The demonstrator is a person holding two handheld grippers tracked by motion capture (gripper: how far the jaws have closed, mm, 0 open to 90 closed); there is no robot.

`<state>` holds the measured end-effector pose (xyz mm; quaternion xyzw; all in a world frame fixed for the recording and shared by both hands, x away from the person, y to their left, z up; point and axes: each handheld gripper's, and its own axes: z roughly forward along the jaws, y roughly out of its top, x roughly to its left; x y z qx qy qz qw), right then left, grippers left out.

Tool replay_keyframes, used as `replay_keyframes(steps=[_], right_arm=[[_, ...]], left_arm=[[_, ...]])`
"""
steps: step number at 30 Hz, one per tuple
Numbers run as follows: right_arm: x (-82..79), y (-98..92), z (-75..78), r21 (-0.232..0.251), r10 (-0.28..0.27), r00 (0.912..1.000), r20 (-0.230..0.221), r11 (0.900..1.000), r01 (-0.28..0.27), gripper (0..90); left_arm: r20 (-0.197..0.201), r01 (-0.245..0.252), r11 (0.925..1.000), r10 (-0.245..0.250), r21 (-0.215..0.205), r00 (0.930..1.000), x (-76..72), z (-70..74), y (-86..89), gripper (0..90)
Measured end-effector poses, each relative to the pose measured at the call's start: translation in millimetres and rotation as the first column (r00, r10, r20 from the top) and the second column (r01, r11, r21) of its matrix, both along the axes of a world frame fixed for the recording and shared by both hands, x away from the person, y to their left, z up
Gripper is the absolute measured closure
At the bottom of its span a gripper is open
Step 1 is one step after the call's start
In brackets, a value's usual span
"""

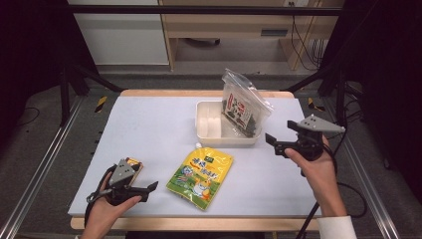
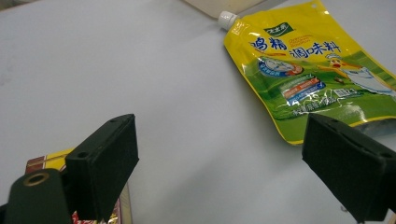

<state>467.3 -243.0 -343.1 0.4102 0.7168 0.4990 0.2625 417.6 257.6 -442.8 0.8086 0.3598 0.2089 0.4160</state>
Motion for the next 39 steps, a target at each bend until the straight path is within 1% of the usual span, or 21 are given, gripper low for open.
replay_keyframes(steps=[1, 4, 5, 6, 8, 9, 11, 13, 14, 16, 19, 20, 21, 22, 23, 28, 31, 32, 33, 36, 39], right_arm=[[0.0, 0.0, 0.0, 0.0, 0.0, 1.0, 0.0, 1.0, 0.0, 9.9], [-7.6, 8.6, -15.3, 0.007, 0.004, 0.9998, -0.018, 1.0, -0.004, 10.9], [-11.7, 16.2, -24.5, 0.011, 0.005, 0.9997, -0.026, 1.0, -0.005, 13.2], [-11.7, 16.2, -24.5, 0.011, 0.005, 0.9997, -0.026, 1.0, -0.005, 13.2], [-15.3, 24.3, -31.3, 0.01, 0.008, 0.9994, -0.034, 1.0, -0.008, 17.0], [-18.7, 35.3, -38.5, 0.014, 0.022, 0.9983, -0.054, 1.0, -0.022, 20.1], [-19.9, 40.7, -41.6, 0.015, 0.031, 0.9976, -0.062, 0.999, -0.03, 21.3], [-22.4, 53.5, -48.6, 0.002, 0.032, 0.9964, -0.079, 0.999, -0.032, 25.0], [-23.9, 62.8, -54.2, -0.011, 0.049, 0.9937, -0.101, 0.999, -0.05, 26.1], [-25.5, 72.6, -61.6, 0.004, 0.062, 0.9914, -0.116, 0.998, -0.062, 30.2], [-24.9, 85.7, -70.8, -0.018, 0.074, 0.9864, -0.147, 0.997, -0.077, 33.3], [-24.9, 85.7, -70.8, -0.018, 0.074, 0.9864, -0.147, 0.997, -0.077, 33.3], [-24.8, 89.8, -73.6, -0.014, 0.082, 0.9849, -0.153, 0.996, -0.085, 34.7], [-23.5, 98.6, -79.1, -0.03, 0.09, 0.9825, -0.163, 0.995, -0.096, 36.9], [-22.7, 101.7, -81.3, -0.03, 0.09, 0.9813, -0.17, 0.995, -0.097, 38.4], [-19.8, 111.9, -88.5, -0.016, 0.093, 0.977, -0.192, 0.995, -0.098, 44.1], [-16.8, 118.1, -92.5, -0.048, 0.082, 0.978, -0.192, 0.995, -0.092, 47.8], [-16.8, 118.1, -92.5, -0.048, 0.082, 0.978, -0.192, 0.995, -0.092, 47.8], [-15.7, 118.0, -94.3, -0.037, 0.072, 0.9754, -0.208, 0.996, -0.082, 48.6], [-14.2, 114.1, -97.5, -0.04, 0.053, 0.9753, -0.215, 0.997, -0.063, 50.9], [-11.7, 109.6, -100.2, -0.059, 0.035, 0.9744, -0.222, 0.997, -0.049, 51.1]], left_arm=[[0.0, 0.0, 1.0, 0.0, 0.0, 1.0, 0.0, 0.0, 0.0, 10.3], [0.002, -0.007, 1.0, 0.007, -0.004, 1.0, 0.6, -0.5, -0.4, 10.3], [0.003, -0.004, 1.0, 0.004, -0.001, 1.0, 1.0, -0.5, -1.9, 10.4], [0.003, -0.004, 1.0, 0.004, -0.001, 1.0, 1.0, -0.5, -1.9, 10.4], [0.007, -0.001, 1.0, 0.001, 0.001, 1.0, 0.4, -0.3, -3.7, 10.4], [0.012, 0.002, 1.0, -0.002, 0.001, 0.9999, -0.8, 0.4, -4.9, 10.4], [0.016, 0.002, 1.0, -0.002, -0.001, 0.9999, -1.2, 0.6, -5.3, 10.4], [0.016, 0.003, 1.0, -0.003, -0.005, 0.9999, -1.5, 0.8, -6.3, 10.5], [0.024, 0.006, 1.0, -0.006, -0.005, 0.9997, -1.9, 1.6, -7.3, 10.6], [0.029, 0.009, 0.9999, -0.009, -0.007, 0.9995, -2.6, 2.5, -8.4, 10.6], [0.034, 0.015, 0.9999, -0.015, -0.008, 0.9993, -3.1, 3.1, -10.3, 10.8], [0.038, 0.018, 0.9998, -0.018, -0.003, 0.9991, -3.5, 3.6, -11.4, 10.8], [0.045, 0.02, 0.9998, -0.02, -0.002, 0.9988, -3.9, 4.1, -12.6, 11.0], [0.052, 0.024, 0.9997, -0.024, 0.001, 0.9984, -4.6, 4.7, -14.5, 11.7], [0.051, 0.023, 0.9997, -0.023, 0.002, 0.9984, -4.8, 4.3, -15.3, 11.9], [0.049, 0.032, 0.9994, -0.032, 0.011, 0.9983, -5.6, 3.5, -18.7, 13.6], [0.055, 0.039, 0.9992, -0.04, 0.011, 0.9977, -6.6, 3.9, -24.7, 15.9], [0.055, 0.039, 0.9992, -0.04, 0.011, 0.9977, -6.6, 3.9, -24.7, 16.7], [0.055, 0.048, 0.9987, -0.049, 0.017, 0.9973, -7.9, 2.9, -29.2, 17.6], [0.054, 0.065, 0.9974, -0.067, 0.031, 0.9963, -9.3, 2.1, -34.0, 20.0], [0.054, 0.077, 0.9964, -0.079, 0.035, 0.9955, -9.8, 1.9, -38.5, 21.1]])
